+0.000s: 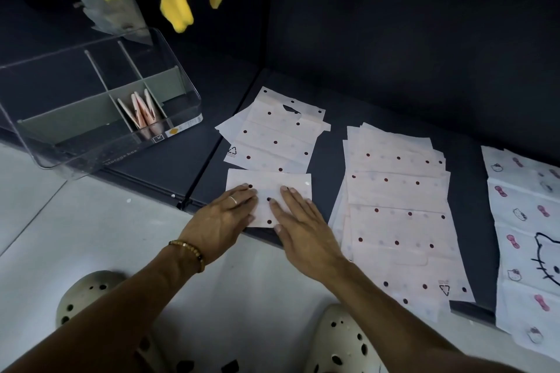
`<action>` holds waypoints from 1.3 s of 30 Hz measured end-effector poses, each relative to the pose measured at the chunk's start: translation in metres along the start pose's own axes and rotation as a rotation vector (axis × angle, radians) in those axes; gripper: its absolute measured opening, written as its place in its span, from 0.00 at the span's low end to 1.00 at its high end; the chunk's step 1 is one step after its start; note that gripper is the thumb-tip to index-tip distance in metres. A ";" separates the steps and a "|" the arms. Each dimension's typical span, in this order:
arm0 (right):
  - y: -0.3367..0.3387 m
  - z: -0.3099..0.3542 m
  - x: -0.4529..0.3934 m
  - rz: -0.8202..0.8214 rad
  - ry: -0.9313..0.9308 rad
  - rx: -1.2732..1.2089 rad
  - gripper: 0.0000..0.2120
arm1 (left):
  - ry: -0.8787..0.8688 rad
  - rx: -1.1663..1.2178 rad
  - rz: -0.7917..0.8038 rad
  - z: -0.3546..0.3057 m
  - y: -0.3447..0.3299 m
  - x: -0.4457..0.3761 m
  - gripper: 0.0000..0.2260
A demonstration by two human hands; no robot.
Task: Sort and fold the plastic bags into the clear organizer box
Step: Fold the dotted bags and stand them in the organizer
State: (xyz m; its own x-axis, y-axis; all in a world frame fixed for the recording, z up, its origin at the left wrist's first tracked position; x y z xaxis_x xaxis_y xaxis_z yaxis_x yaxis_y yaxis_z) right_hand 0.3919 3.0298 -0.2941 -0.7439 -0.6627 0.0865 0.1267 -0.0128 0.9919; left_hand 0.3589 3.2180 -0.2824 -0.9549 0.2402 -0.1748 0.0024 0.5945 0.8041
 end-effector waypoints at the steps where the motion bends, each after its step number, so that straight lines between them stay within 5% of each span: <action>1: 0.002 -0.004 0.006 0.003 0.027 0.014 0.24 | 0.005 0.002 0.002 0.000 0.001 0.000 0.15; 6: 0.020 -0.027 0.024 -0.023 0.104 0.144 0.20 | 0.042 0.024 0.010 -0.001 0.003 0.000 0.15; 13: 0.031 -0.026 0.005 -0.153 0.123 0.239 0.03 | 0.156 0.086 0.098 0.001 0.004 -0.004 0.18; 18: 0.037 -0.026 -0.001 -0.122 0.032 0.113 0.05 | 0.159 0.043 0.173 0.001 0.009 -0.004 0.24; 23: 0.039 -0.029 -0.006 -0.052 0.007 0.069 0.12 | 0.124 0.078 0.086 -0.006 0.014 -0.011 0.13; 29: 0.039 -0.046 -0.021 -0.003 -0.410 -0.437 0.04 | 0.463 0.268 -0.041 0.000 0.026 -0.019 0.10; 34: 0.037 -0.051 -0.040 0.073 -0.508 -0.485 0.01 | 0.805 0.244 -0.154 0.006 0.027 -0.024 0.08; 39: 0.036 -0.055 -0.053 0.093 -0.528 -0.373 0.05 | 0.909 0.158 -0.205 0.011 0.029 -0.026 0.15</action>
State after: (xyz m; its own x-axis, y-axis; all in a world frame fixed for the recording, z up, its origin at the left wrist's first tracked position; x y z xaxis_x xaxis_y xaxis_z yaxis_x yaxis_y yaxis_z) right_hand 0.4720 3.0238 -0.2679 -0.9292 -0.2180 0.2986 0.3544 -0.2952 0.8873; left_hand 0.3870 3.2376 -0.2611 -0.8066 -0.5310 0.2597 -0.2141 0.6719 0.7090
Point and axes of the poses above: each hand's wrist, its own x-axis away from the middle knuckle, its own y-axis out of the back of the hand, z = x × y, the point moved 2 cm from there along -x, towards the middle knuckle, and after that the axes turned 14 degrees about x, right-handed, at the moved point
